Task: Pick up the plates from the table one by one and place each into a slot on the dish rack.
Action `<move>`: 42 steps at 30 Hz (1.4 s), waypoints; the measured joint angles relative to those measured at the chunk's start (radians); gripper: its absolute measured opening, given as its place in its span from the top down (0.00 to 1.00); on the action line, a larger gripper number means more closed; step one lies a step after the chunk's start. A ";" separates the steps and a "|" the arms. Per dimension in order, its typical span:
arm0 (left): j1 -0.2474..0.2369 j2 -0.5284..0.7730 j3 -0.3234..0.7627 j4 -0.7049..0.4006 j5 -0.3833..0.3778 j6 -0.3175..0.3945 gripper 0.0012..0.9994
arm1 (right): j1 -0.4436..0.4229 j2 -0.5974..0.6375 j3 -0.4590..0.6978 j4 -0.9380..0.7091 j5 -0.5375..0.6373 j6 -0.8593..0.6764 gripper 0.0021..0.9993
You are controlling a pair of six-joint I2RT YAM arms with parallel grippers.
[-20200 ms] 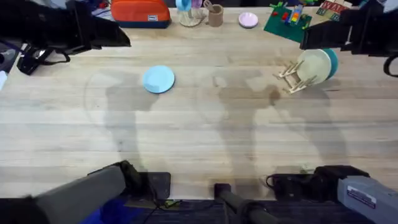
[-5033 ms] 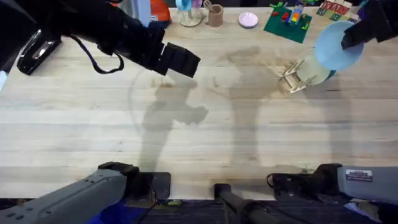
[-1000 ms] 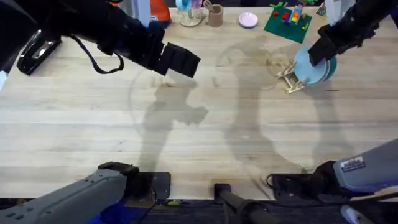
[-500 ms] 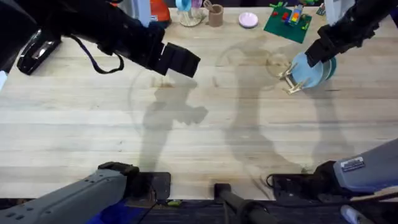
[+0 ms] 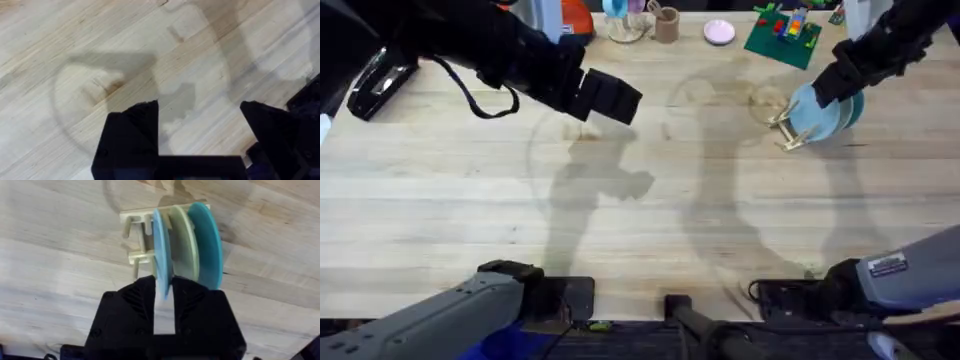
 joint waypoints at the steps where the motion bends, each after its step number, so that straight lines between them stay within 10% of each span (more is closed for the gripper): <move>1: 0.000 0.000 0.000 0.000 0.000 0.000 0.00 | 0.001 -0.011 -0.001 0.003 0.004 0.000 0.78; 18: 0.000 0.000 0.000 0.000 0.000 0.000 0.00 | 0.001 -0.300 -0.002 -0.033 0.008 0.026 0.68; 22: 0.000 0.000 0.000 0.000 0.000 0.000 0.00 | 0.017 -0.364 -0.002 -0.055 0.008 0.048 0.13; 24: 0.000 0.000 0.000 0.000 0.000 0.000 0.00 | 0.041 -0.396 -0.002 -0.077 0.009 0.051 0.02; 42: 0.000 0.000 0.000 0.000 0.000 0.000 0.00 | 0.370 -0.656 -0.002 -0.346 0.048 0.242 0.01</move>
